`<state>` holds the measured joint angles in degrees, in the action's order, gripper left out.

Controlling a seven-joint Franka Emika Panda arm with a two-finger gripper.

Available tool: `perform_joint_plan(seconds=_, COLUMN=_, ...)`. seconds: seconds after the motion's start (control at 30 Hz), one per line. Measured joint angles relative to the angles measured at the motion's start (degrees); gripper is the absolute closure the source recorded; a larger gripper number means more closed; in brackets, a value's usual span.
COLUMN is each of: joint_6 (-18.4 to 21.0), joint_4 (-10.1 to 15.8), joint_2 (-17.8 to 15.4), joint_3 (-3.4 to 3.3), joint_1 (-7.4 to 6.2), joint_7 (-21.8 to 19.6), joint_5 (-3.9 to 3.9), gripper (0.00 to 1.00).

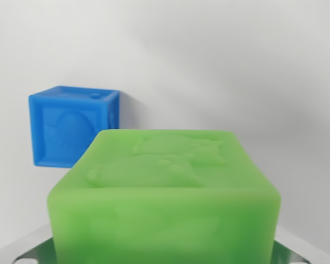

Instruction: Stack cube

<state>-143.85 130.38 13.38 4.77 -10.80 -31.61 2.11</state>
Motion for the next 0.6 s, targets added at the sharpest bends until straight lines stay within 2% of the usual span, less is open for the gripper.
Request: perform_joint_plan(seconds=0.6, joint_6=2.2, joint_4=1.0, joint_2=-3.2, joint_3=0.81, joint_1=-2.44, joint_7=-4.2, joint_5=-0.32, gripper=1.0)
